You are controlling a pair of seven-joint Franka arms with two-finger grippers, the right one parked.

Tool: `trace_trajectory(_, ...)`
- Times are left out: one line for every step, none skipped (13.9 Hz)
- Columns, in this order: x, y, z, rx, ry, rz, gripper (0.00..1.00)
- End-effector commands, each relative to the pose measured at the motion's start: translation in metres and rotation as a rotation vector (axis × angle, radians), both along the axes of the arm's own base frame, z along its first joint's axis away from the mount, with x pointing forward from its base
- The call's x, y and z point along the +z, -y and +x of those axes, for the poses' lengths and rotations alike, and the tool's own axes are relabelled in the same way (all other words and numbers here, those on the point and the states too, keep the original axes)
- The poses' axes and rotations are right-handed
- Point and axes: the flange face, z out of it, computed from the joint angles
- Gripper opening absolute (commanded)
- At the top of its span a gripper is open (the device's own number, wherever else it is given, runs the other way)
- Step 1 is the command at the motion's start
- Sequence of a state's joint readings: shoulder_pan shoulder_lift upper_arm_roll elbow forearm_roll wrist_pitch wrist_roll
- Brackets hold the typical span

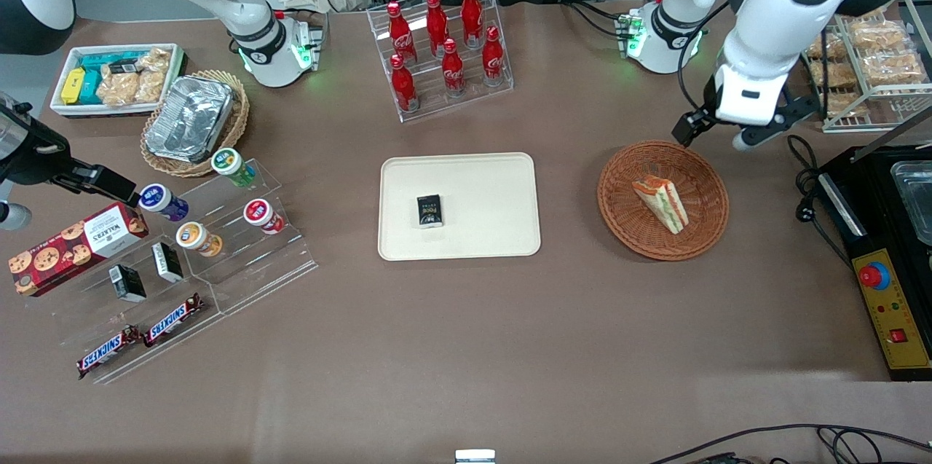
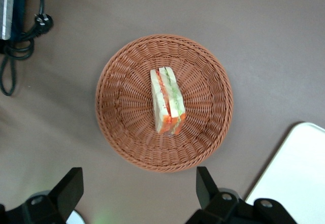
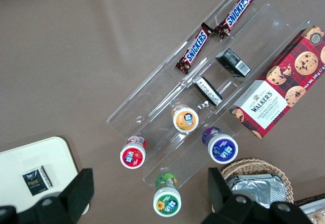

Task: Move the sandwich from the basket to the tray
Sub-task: 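Move the left gripper over the wicker basket above the sandwich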

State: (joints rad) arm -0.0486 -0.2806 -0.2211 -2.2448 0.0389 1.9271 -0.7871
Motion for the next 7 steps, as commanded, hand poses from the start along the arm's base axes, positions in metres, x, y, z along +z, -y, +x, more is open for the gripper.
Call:
trace_trajectory(-0.054, -0.005, -0.004, 0.042, 0.034, 0.027, 0.99)
trace_trajectory(-0.077, -0.008, -0.009, 0.059, 0.05, 0.036, 0.99)
trace_trajectory(-0.095, -0.007, -0.008, 0.075, 0.046, 0.03, 0.99)
trace_trajectory(-0.112, -0.006, -0.004, 0.078, 0.02, 0.029, 0.99)
trace_trajectory(-0.124, -0.004, 0.0, 0.09, 0.01, 0.028, 0.99)
trace_trajectory(-0.132, -0.003, 0.005, 0.116, 0.031, 0.024, 0.99)
trace_trajectory(-0.144, 0.001, 0.008, 0.122, 0.037, 0.027, 0.99)
